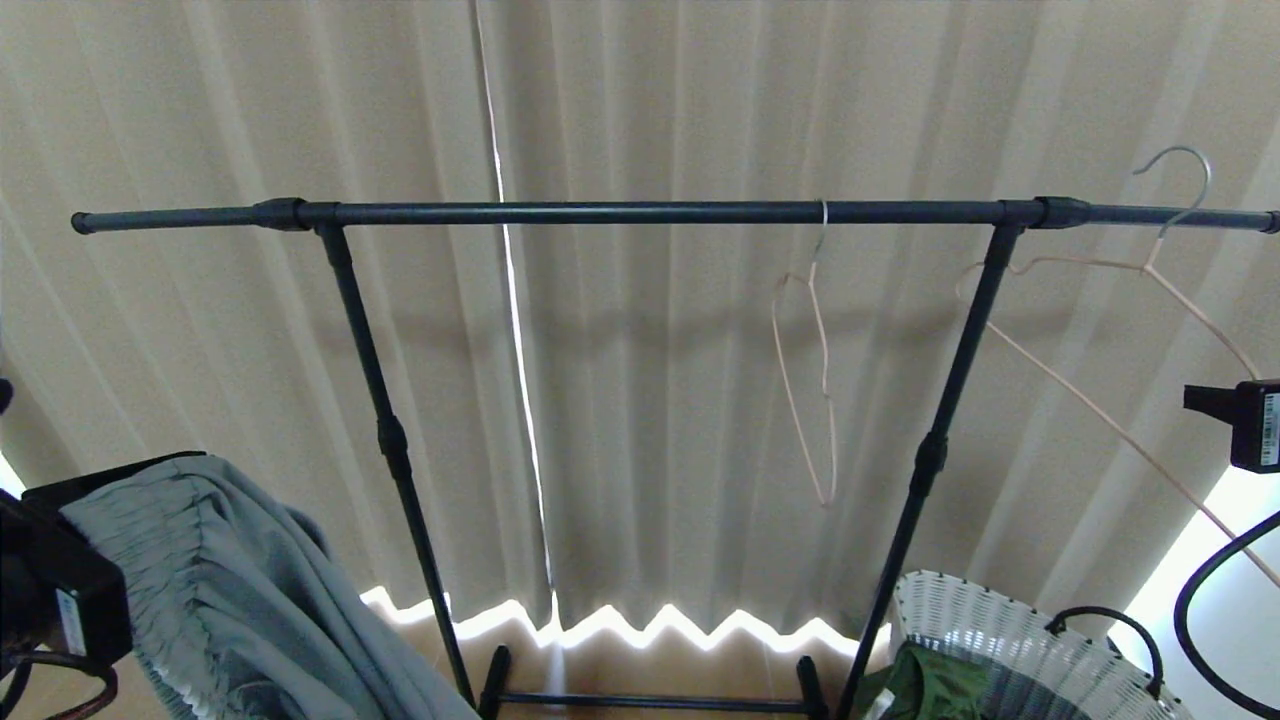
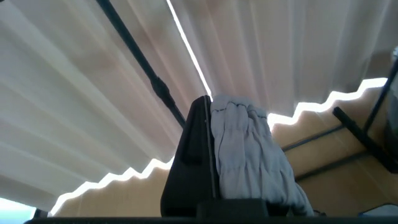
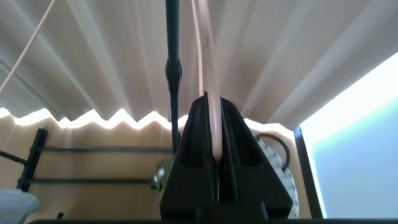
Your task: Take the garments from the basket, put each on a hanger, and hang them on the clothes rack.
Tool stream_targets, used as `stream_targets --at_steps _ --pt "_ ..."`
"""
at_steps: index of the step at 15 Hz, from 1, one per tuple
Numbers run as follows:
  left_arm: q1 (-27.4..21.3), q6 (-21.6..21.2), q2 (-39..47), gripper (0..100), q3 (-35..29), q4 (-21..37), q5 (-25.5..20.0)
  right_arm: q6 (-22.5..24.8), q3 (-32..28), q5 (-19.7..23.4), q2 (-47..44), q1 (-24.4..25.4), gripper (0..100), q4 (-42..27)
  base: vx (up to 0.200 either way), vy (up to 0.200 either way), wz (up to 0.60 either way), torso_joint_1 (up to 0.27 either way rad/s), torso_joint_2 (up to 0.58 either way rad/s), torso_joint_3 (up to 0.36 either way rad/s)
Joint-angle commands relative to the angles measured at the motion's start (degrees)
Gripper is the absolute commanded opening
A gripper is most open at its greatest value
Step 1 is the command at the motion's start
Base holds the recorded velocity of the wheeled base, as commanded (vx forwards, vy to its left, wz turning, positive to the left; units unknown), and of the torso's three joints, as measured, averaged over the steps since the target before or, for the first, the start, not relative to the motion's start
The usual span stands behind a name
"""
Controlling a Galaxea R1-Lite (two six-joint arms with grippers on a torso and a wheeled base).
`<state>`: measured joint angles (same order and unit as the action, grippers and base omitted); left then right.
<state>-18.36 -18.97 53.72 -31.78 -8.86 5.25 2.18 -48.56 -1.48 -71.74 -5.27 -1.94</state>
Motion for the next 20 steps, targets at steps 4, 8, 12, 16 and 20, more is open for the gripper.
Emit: stream_targets --at_steps 4,8,12,16,20 --pt "-0.01 -0.02 0.15 0 -0.3 -0.01 0.02 0.02 -0.05 -0.02 -0.07 -0.01 0 0.0 -0.2 0.0 0.0 0.0 0.0 0.002" --pt "-0.1 -0.02 0.15 0 -0.12 -0.19 -0.07 0.1 0.04 -0.02 -0.24 -0.01 0 -0.35 -0.1 0.0 0.0 0.0 0.0 0.002" --pt "-0.01 0.16 1.03 0 -0.74 -0.01 0.02 0.1 0.48 -0.11 0.11 -0.01 0 -2.54 0.0 0.0 0.0 0.0 0.0 0.0" --pt "0.25 0.25 4.28 0 -1.44 0.07 0.55 0.1 2.94 0.24 2.31 1.49 0 -2.81 0.0 0.0 0.0 0.0 0.0 0.0" --pt "1.57 1.21 10.52 0 -7.95 -0.01 0.46 0.1 8.65 0.24 5.74 6.67 0 -2.54 0.0 0.0 0.0 0.0 0.0 0.0"
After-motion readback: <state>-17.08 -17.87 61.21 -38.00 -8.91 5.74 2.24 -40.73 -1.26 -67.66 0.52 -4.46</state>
